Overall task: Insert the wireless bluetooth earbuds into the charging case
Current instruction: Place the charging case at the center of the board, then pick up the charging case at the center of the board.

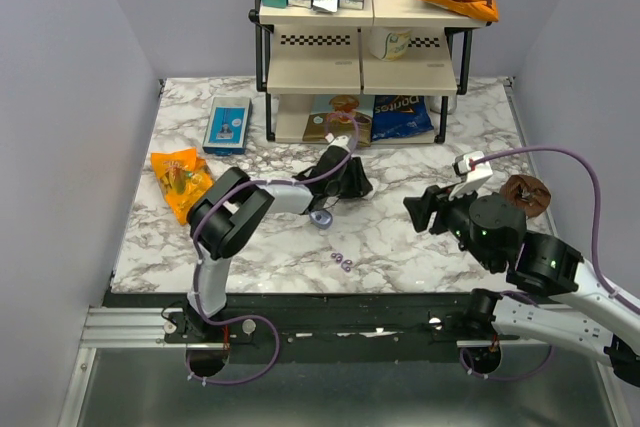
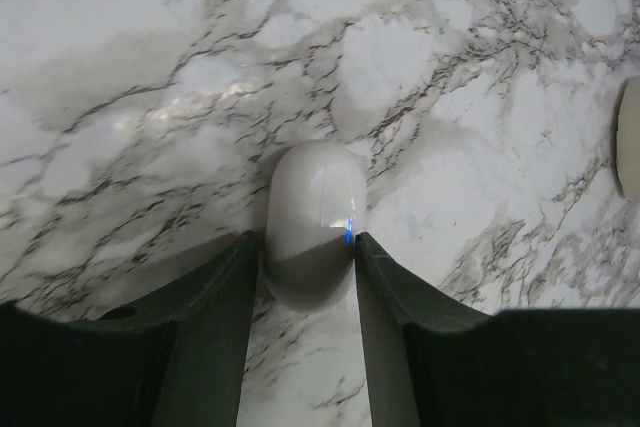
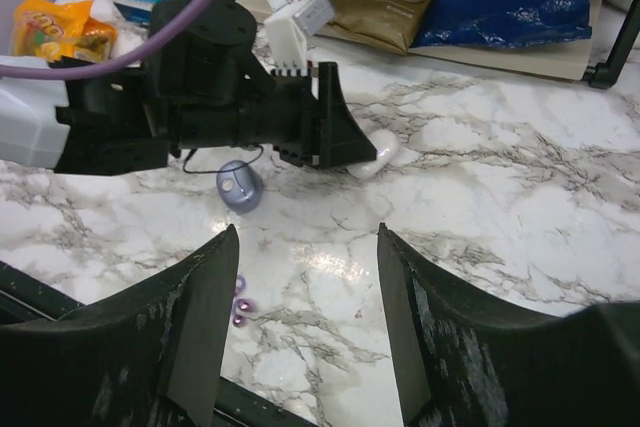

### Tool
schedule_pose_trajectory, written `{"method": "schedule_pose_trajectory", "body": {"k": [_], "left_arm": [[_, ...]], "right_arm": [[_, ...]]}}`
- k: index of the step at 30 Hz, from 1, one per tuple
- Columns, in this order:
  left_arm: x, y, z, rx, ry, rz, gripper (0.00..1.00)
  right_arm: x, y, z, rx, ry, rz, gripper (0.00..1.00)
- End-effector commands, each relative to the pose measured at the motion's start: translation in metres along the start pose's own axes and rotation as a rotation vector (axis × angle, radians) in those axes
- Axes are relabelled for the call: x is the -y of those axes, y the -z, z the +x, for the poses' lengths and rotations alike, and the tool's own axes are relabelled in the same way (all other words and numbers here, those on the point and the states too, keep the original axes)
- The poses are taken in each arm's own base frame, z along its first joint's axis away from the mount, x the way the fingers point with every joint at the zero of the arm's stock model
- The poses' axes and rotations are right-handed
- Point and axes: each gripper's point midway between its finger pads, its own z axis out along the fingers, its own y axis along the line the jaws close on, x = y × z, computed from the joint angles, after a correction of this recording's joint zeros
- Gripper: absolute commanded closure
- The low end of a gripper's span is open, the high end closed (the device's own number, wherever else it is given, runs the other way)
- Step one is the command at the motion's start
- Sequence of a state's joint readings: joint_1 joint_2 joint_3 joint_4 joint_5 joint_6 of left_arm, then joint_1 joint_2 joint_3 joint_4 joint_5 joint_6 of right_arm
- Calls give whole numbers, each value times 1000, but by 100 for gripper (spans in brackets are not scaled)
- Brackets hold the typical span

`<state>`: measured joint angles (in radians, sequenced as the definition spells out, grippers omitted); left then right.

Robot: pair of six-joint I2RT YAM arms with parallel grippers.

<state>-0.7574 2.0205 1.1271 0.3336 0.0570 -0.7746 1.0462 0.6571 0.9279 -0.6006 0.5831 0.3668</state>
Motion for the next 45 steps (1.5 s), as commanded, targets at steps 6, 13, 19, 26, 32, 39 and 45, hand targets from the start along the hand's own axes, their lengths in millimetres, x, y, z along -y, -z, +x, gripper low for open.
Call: {"method": "schedule_pose_trajectory", "body": {"k": [6, 13, 19, 26, 32, 39, 45], "left_arm": [[-37, 66, -65, 178, -42, -144, 41], [-46, 157, -89, 406, 86, -240, 29], [-67, 194, -45, 297, 196, -265, 1], [-62, 196, -15, 34, -113, -285, 1], [-66, 192, 10, -155, -273, -290, 1], [-54, 178, 45, -337, -454, -192, 1], [-56, 154, 54, -426, -567, -203, 1]], "right_arm": [[2, -7, 18, -43, 11, 22, 33], [2, -20, 35, -51, -7, 47, 31], [-12, -31, 47, -54, -6, -17, 27], [-18, -43, 60, -125, 51, -7, 27], [-22, -45, 68, -153, 58, -27, 27], [-16, -42, 65, -139, 89, -17, 27], [-14, -29, 53, -113, 68, -35, 27]]}}
